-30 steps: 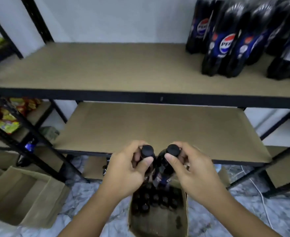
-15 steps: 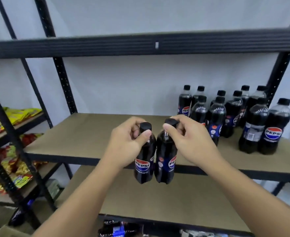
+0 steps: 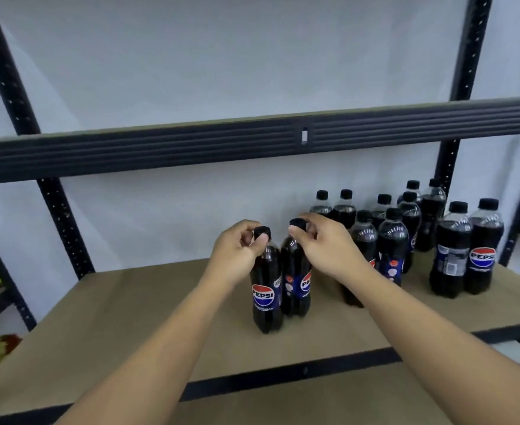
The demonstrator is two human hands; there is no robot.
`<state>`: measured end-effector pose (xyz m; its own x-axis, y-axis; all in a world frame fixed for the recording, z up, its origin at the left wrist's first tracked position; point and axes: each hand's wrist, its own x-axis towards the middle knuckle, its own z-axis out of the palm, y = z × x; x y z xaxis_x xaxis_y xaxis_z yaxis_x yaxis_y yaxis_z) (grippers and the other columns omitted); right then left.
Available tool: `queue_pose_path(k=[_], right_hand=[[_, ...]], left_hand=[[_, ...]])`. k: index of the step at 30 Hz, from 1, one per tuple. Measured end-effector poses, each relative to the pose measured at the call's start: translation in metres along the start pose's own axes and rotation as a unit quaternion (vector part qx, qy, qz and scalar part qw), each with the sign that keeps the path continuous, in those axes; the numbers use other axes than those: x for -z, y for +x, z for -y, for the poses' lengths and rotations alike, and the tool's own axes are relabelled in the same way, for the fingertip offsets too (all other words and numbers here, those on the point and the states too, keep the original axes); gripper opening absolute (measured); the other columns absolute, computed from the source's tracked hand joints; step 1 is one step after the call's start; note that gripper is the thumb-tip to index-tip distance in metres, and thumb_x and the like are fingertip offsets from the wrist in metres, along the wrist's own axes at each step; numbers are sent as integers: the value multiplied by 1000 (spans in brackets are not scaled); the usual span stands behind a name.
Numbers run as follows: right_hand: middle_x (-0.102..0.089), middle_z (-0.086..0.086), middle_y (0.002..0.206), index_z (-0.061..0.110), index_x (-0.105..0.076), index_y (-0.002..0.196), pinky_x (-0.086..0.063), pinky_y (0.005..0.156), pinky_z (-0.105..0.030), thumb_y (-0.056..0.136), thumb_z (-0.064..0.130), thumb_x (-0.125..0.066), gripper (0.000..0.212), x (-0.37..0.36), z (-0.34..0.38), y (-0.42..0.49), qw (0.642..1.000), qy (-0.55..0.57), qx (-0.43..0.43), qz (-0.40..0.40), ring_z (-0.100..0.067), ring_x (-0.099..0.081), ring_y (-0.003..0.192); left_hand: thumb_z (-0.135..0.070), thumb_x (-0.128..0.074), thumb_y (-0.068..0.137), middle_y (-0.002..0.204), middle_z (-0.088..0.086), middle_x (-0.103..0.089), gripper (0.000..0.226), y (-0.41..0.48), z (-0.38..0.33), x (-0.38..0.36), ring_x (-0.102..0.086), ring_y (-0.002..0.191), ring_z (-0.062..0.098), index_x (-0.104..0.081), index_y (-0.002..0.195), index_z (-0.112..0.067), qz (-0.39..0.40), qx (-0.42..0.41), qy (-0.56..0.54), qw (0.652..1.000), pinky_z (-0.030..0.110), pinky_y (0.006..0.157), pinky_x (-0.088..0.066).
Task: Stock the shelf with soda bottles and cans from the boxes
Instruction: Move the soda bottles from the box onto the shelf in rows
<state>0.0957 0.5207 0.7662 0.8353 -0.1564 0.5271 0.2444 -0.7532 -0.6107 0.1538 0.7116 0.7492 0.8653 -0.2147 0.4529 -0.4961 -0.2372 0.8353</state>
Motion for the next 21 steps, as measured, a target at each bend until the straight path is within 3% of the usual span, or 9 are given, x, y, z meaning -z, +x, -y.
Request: queue_pose_path(k=[5, 7, 12, 14, 16, 18, 21], right_hand=[[-66, -4, 92, 21, -66, 120, -48, 79, -34, 100, 41, -59, 29, -21, -12, 16, 1000, 2, -21, -6, -17, -61, 87], [-60, -4, 99, 24, -65, 122, -44, 82, -29, 101, 44, -55, 31, -29, -18, 18, 1000, 3, -22, -15, -9, -55, 92], [-47, 8, 130, 28, -51, 138, -30, 104, -22, 105, 45, -44, 38, -43, -24, 0, 996, 65, -65, 1, -8, -44, 128], [-40, 18, 140, 27, -38, 151, -24, 110, -20, 106, 46, -42, 50, -49, -28, -11, 995, 82, -65, 7, 0, -34, 138], [-35, 28, 146, 30, -22, 158, -23, 114, -17, 104, 49, -45, 61, -55, -37, -23, 990, 113, -75, 32, 13, -31, 136], [-39, 35, 144, 37, -17, 158, -27, 116, -19, 102, 46, -50, 66, -63, -54, -35, 987, 119, -83, 72, 24, -33, 130], [-51, 34, 138, 41, -21, 156, -36, 118, -33, 101, 32, -60, 68, -78, -78, -55, 982, 105, -117, 106, 14, -45, 129]], left_hand=[[-26, -68, 94, 102, -3, -61, 12, 29, 23, -5, -60, 89, 17, -73, 105, -31, 5, 3, -2, 1000, 26, 80, -47], [-29, -67, 96, 108, -6, -62, 14, 33, 26, -5, -60, 92, 15, -73, 107, -33, 5, -8, 6, 1000, 24, 79, -47], [-49, -50, 102, 103, -12, -61, 24, 20, 37, -10, -56, 83, 0, -67, 112, -34, 33, -62, 63, 996, 21, 78, -45], [-57, -39, 104, 104, -10, -63, 34, 10, 50, -13, -57, 96, -3, -62, 118, -37, 38, -77, 75, 993, 25, 85, -46], [-61, -34, 103, 120, -14, -64, 42, 2, 65, -16, -56, 114, -2, -52, 135, -41, 27, -85, 64, 994, 26, 97, -45], [-63, -40, 100, 138, -18, -58, 55, -5, 79, -19, -52, 129, 1, -39, 149, -39, 37, -76, 41, 996, 26, 106, -42], [-54, -65, 90, 133, -20, -57, 63, -21, 98, -23, -56, 123, 1, -39, 146, -40, 85, -38, 28, 995, 29, 104, -46]])
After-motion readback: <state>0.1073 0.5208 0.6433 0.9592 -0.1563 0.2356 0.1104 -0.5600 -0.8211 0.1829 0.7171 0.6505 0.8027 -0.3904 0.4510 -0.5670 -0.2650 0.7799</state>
